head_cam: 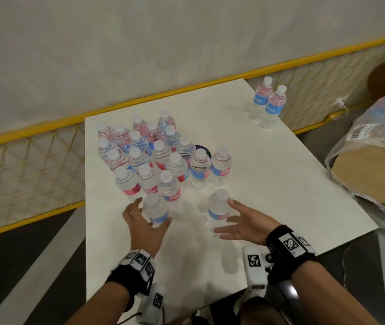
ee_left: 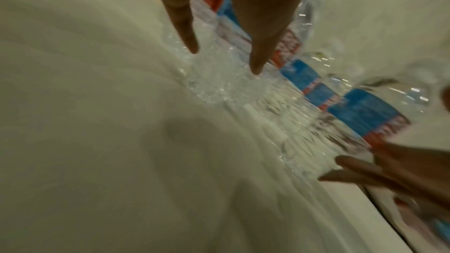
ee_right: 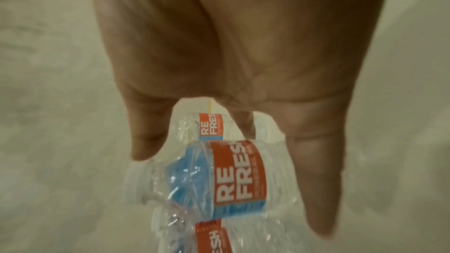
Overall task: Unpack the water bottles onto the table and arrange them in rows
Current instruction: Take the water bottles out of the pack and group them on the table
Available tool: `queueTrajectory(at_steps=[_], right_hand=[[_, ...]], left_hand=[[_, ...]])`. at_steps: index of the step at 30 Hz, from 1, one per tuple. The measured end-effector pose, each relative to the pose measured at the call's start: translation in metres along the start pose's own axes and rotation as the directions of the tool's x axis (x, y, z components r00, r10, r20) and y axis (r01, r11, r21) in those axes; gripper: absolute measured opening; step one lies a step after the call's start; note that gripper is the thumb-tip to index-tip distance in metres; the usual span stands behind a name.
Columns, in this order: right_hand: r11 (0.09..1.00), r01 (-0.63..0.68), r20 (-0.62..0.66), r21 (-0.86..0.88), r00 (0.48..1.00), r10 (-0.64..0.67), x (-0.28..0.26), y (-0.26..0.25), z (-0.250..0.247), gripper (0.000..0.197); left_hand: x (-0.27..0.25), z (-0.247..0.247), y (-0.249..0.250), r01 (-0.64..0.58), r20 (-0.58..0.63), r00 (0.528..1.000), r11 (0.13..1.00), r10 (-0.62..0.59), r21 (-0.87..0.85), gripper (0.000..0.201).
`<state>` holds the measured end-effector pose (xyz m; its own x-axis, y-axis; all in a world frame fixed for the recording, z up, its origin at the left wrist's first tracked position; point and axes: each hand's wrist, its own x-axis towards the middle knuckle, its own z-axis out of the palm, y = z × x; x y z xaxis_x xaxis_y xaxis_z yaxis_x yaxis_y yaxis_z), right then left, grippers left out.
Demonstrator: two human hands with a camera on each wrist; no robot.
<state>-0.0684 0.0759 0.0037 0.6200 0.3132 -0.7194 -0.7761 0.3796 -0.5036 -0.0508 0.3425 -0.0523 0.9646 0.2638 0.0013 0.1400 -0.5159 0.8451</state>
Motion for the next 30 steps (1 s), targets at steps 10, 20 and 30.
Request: queueTrajectory(at_steps=[10,20,30], right_hand=[[0.922,0.130,-0.041,0.363,0.991,-0.124,0.045,0.005,0.056,0.032],[0.972,0.150,-0.115,0.182,0.985,-0.130,0.067,-0.009,0.074,0.064],[0.850,0.337,-0.370,-0.404,0.790,-0.489,0.060,-0.066,0.008,0.073]], left_hand=[[0.045,0.000,-0.009,0.281,-0.071,0.958,0.959,-0.278,0.037,0.096],[0.027,0.036,0.023,0.672,0.040,0.738,0.739,-0.674,0.051,0.132],[0.012,0.085,0.088,0.879,0.624,0.424,0.464,-0.657,-0.108,0.035]])
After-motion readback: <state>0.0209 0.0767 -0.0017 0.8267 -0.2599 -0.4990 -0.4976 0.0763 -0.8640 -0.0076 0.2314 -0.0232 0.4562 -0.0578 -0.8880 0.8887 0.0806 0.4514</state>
